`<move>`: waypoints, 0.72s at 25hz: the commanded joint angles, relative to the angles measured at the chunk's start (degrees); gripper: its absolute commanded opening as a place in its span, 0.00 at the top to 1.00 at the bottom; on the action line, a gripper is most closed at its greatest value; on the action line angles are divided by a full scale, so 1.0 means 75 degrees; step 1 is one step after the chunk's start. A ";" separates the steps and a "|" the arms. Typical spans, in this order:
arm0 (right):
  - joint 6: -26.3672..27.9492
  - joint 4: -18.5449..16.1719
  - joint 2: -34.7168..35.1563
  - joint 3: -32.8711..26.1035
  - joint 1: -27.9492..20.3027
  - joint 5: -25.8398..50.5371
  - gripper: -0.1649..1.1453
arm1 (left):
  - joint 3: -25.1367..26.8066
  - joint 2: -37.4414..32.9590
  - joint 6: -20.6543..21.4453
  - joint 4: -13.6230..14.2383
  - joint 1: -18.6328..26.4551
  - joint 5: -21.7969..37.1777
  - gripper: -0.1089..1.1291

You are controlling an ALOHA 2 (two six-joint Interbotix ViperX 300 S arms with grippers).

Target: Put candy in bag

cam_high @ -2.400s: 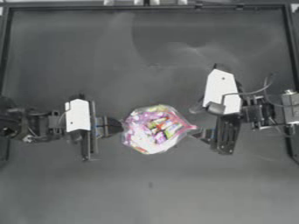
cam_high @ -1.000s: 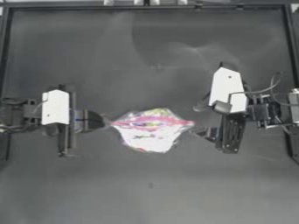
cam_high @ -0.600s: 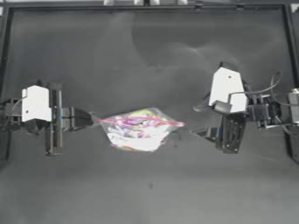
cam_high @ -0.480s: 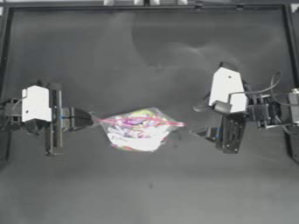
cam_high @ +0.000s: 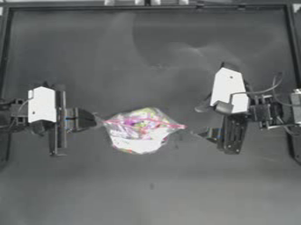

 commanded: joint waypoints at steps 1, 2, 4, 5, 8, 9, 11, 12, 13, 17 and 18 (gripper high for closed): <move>0.0012 -0.0012 -0.0176 -0.0129 0.0012 -0.0047 0.18 | -0.0211 0.0012 0.0012 -0.0012 -0.0047 -0.0012 0.49; 0.0012 -0.0023 -0.0176 -0.0129 0.0012 -0.0059 0.18 | -0.0223 0.0023 0.0012 0.0000 -0.0059 0.0000 0.42; 0.0012 -0.0023 -0.0176 -0.0141 0.0000 -0.0059 0.18 | -0.0258 0.0070 0.0012 -0.0012 -0.0059 0.0047 0.27; 0.0012 -0.0023 -0.0176 -0.0141 0.0012 -0.0059 0.18 | -0.0293 0.0094 0.0000 -0.0012 -0.0059 0.0082 0.19; 0.0000 -0.0047 -0.0176 -0.0141 0.0012 -0.0059 0.18 | -0.0410 0.0152 0.0000 -0.0012 -0.0059 0.0352 0.05; 0.0000 -0.0047 -0.0176 -0.0141 0.0012 -0.0070 0.18 | -0.0445 0.0152 0.0000 -0.0012 -0.0059 0.0434 0.07; 0.0000 -0.0059 -0.0176 -0.0152 0.0012 -0.0070 0.18 | -0.0504 0.0117 0.0000 -0.0012 -0.0035 0.0562 0.10; -0.0012 -0.0059 -0.0176 -0.0152 0.0012 -0.0070 0.18 | -0.0516 0.0094 0.0012 -0.0012 -0.0023 0.0598 0.10; 0.0000 -0.0070 -0.0176 -0.0152 0.0012 -0.0070 0.18 | -0.0527 0.0059 0.0012 -0.0012 -0.0012 0.0656 0.10; -0.0035 -0.0164 -0.0176 -0.0199 0.0012 -0.0070 0.18 | -0.0586 -0.0199 0.0000 -0.0012 0.0012 0.1020 0.09; -0.0035 -0.0199 -0.0176 -0.0211 0.0012 -0.0059 0.18 | -0.0598 -0.0281 0.0000 0.0000 0.0012 0.1137 0.09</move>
